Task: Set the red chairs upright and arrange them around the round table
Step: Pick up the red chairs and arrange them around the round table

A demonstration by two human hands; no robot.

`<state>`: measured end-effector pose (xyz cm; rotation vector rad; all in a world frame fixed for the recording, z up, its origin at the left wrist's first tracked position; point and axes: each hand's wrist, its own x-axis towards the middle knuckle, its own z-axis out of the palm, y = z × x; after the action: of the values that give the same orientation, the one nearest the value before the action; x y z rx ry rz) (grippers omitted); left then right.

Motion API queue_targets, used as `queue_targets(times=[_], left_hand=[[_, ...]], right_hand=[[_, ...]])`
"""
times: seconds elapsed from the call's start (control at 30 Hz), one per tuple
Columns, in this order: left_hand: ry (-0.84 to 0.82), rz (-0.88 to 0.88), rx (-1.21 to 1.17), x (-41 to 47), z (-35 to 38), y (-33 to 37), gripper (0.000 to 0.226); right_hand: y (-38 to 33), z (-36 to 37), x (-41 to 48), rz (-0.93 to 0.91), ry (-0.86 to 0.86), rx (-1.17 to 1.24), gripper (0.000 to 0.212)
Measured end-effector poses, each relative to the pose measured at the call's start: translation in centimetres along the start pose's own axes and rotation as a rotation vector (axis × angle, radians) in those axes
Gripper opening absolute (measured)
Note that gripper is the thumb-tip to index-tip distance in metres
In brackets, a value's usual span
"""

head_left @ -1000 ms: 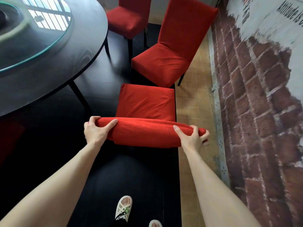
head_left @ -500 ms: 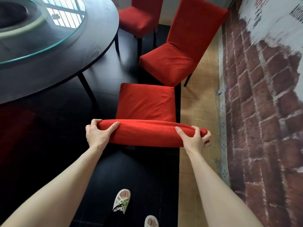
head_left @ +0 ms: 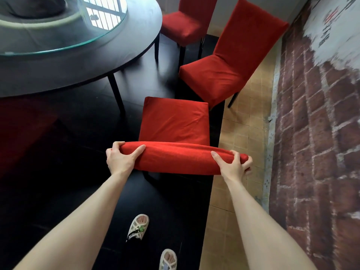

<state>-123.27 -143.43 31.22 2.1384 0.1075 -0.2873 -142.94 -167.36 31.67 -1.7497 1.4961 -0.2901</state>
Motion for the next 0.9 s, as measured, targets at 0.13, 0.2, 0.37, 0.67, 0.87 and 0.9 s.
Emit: queue_targets(times=[0.13,0.2,0.37,0.67,0.87,0.9], left_hand=[[0.032,-0.021,-0.006,-2.2,0.0,-0.6,0.070],[0.044,-0.043,-0.006,-3.1,0.1,-0.7,0.070],[0.053,-0.061,-0.017,-3.8,0.2,-0.6,0.070],[0.119,-0.092,-0.023,-6.3,0.8,-1.0,0.065],[0.199,-0.141,-0.032,-10.1,1.7,-1.6,0.065],[0.215,-0.149,-0.037,-10.8,1.9,-1.8,0.064]], right_hand=[[0.4,-0.9,0.6,-0.035,-0.030,-0.046,0.071],[0.6,-1.2,1.0,-0.040,-0.054,-0.060,0.070],[0.4,-1.6,1.5,-0.054,-0.066,-0.071,0.070],[1.3,-2.1,3.1,-0.117,-0.111,-0.095,0.073],[2.2,-3.4,4.2,-0.204,-0.177,-0.094,0.073],[2.3,-3.6,4.4,-0.218,-0.192,-0.101,0.074]])
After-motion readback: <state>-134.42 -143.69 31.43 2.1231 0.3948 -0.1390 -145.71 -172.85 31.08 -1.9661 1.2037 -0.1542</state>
